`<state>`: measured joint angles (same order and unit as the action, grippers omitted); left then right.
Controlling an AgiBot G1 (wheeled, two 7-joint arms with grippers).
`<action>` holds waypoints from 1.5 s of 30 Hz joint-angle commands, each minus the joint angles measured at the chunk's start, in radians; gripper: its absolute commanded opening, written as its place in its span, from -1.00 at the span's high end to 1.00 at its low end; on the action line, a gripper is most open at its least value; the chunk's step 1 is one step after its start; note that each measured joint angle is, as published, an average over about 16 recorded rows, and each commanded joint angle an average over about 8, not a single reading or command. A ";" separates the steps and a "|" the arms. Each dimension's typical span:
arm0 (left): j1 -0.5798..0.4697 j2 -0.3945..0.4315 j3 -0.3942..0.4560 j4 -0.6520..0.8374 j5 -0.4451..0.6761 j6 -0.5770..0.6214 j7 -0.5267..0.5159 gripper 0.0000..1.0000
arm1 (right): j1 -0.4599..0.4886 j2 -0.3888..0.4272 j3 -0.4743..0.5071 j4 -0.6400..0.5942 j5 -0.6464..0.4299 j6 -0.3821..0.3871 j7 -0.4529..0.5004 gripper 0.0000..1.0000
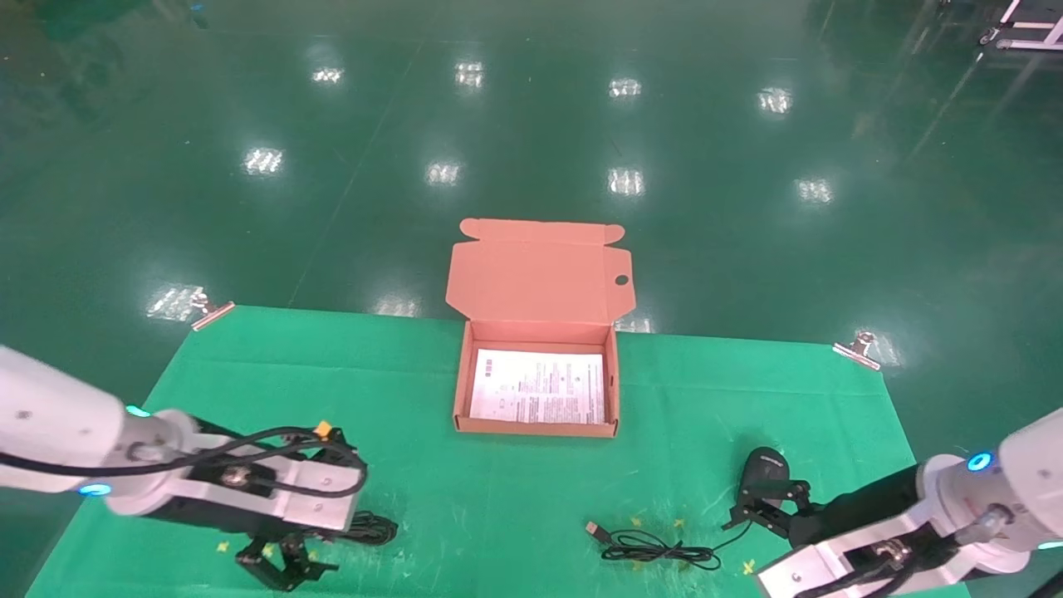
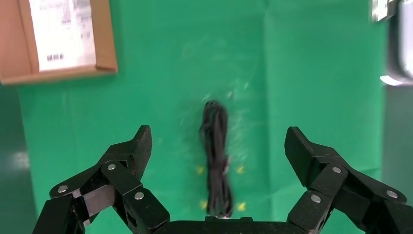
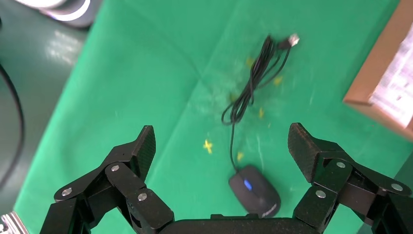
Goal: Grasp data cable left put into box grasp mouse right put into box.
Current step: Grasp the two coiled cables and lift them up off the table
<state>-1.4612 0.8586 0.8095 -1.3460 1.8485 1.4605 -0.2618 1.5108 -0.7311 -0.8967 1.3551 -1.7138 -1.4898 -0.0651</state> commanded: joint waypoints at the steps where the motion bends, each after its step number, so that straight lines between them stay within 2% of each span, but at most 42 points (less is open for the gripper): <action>1: 0.003 0.021 0.023 0.000 0.056 -0.016 -0.007 -1.00 | -0.002 -0.012 -0.024 0.000 -0.041 0.017 0.004 -1.00; 8: 0.042 0.069 0.070 0.034 0.185 -0.073 -0.048 -1.00 | -0.082 -0.026 -0.038 -0.004 -0.122 0.150 0.030 -1.00; 14: 0.057 0.109 0.084 0.131 0.219 -0.102 -0.066 -1.00 | -0.141 -0.040 -0.042 -0.012 -0.169 0.238 0.081 -1.00; 20: 0.046 0.161 0.081 0.309 0.201 -0.133 -0.028 -1.00 | -0.172 -0.064 -0.038 -0.034 -0.174 0.281 0.141 -1.00; 26: 0.018 0.215 0.069 0.503 0.180 -0.176 0.026 -1.00 | -0.189 -0.109 -0.047 -0.080 -0.188 0.309 0.157 -1.00; 33: -0.004 0.259 0.056 0.691 0.158 -0.222 0.089 -1.00 | -0.196 -0.168 -0.059 -0.180 -0.206 0.345 0.133 -1.00; 40: -0.021 0.292 0.046 0.819 0.147 -0.278 0.157 -1.00 | -0.195 -0.216 -0.066 -0.285 -0.229 0.395 0.091 -1.00; 41: -0.024 0.296 0.046 0.834 0.146 -0.286 0.166 -0.85 | -0.195 -0.222 -0.067 -0.299 -0.233 0.403 0.086 -1.00; 42: -0.026 0.299 0.045 0.848 0.146 -0.292 0.175 -0.60 | -0.195 -0.228 -0.067 -0.312 -0.236 0.410 0.081 -1.00; 43: -0.028 0.303 0.044 0.861 0.144 -0.298 0.183 -0.35 | -0.195 -0.234 -0.067 -0.324 -0.238 0.418 0.077 -0.84; 45: -0.030 0.309 0.042 0.885 0.141 -0.307 0.196 0.15 | -0.195 -0.244 -0.068 -0.344 -0.243 0.431 0.071 -0.34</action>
<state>-1.4904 1.1648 0.8506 -0.4669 1.9889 1.1576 -0.0708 1.3147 -0.9710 -0.9638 1.0191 -1.9550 -1.0608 0.0106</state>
